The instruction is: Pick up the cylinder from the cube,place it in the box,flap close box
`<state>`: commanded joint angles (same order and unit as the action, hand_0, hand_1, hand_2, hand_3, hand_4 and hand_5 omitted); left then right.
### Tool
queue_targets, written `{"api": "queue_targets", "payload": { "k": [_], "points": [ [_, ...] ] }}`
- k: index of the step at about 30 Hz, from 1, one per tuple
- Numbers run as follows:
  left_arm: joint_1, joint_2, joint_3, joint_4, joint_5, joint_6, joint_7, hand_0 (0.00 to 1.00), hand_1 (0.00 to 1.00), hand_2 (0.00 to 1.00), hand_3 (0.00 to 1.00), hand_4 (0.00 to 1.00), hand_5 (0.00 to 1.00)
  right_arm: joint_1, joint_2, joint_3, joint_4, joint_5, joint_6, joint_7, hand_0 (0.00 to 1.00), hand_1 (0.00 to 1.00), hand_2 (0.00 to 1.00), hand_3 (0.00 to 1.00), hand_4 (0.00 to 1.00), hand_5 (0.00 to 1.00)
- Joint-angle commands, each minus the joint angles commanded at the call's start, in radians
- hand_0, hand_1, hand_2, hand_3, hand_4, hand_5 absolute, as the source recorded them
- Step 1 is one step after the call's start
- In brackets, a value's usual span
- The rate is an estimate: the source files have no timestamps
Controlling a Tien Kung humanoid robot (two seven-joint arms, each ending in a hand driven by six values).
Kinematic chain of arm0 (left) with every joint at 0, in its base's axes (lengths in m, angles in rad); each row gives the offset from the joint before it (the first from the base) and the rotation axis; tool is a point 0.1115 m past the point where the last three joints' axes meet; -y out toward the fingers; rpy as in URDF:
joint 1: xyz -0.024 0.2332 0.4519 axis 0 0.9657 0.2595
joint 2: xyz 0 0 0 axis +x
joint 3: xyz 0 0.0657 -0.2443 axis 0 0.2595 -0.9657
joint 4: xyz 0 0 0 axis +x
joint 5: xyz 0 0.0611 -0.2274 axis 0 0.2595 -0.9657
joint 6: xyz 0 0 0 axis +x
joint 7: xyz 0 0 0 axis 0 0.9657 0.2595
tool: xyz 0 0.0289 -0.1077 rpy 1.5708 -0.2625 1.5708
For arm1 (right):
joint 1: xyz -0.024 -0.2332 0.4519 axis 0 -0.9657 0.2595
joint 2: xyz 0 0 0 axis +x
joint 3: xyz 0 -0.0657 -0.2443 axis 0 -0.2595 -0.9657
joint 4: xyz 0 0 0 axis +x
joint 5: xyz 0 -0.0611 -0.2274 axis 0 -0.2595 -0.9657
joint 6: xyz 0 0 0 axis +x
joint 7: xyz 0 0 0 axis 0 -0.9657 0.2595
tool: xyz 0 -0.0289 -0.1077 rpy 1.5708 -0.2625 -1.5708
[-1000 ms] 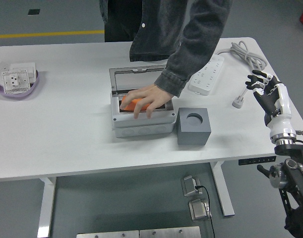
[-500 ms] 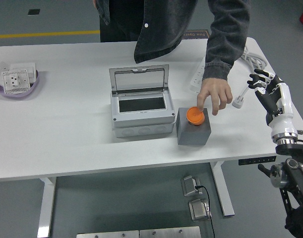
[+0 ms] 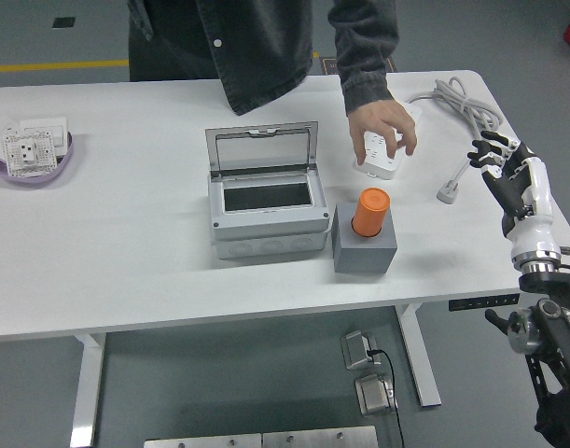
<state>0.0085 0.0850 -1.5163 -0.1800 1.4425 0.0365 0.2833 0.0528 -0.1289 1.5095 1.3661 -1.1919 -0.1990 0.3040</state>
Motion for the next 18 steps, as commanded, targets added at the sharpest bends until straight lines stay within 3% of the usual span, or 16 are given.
{"api": "queue_targets", "payload": {
  "k": [10, 11, 16, 17, 18],
  "points": [
    [0.005, -0.001, -0.002, 0.0, 0.002, 0.0, 0.002, 0.694, 0.685, 0.686, 0.809, 0.736, 0.366, 0.048, 0.036, -0.121, -0.12, -0.004, -0.147, 0.155, 0.634, 0.586, 0.643, 0.648, 0.653, 0.381],
    [0.004, -0.001, -0.002, 0.0, 0.002, 0.0, 0.002, 0.694, 0.685, 0.686, 0.809, 0.736, 0.367, 0.059, 0.041, -0.139, -0.137, 0.001, -0.165, 0.173, 0.658, 0.659, 0.708, 0.69, 0.674, 0.351],
    [0.003, -0.001, -0.001, 0.0, 0.003, -0.001, 0.001, 0.694, 0.685, 0.686, 0.809, 0.736, 0.367, 0.102, 0.067, -0.226, -0.214, 0.058, -0.238, 0.256, 0.658, 0.659, 0.708, 0.69, 0.674, 0.351],
    [0.003, -0.001, -0.001, 0.0, 0.004, -0.001, 0.002, 0.694, 0.685, 0.686, 0.809, 0.736, 0.367, 0.111, 0.07, -0.247, -0.228, 0.071, -0.246, 0.267, 0.805, 0.856, 0.924, 0.948, 0.84, 0.316],
    [0.003, -0.001, -0.001, 0.0, 0.004, -0.001, 0.002, 0.694, 0.685, 0.686, 0.809, 0.736, 0.367, 0.115, 0.071, -0.259, -0.235, 0.077, -0.248, 0.271, 0.805, 0.856, 0.924, 0.948, 0.84, 0.316]
  ]
}}
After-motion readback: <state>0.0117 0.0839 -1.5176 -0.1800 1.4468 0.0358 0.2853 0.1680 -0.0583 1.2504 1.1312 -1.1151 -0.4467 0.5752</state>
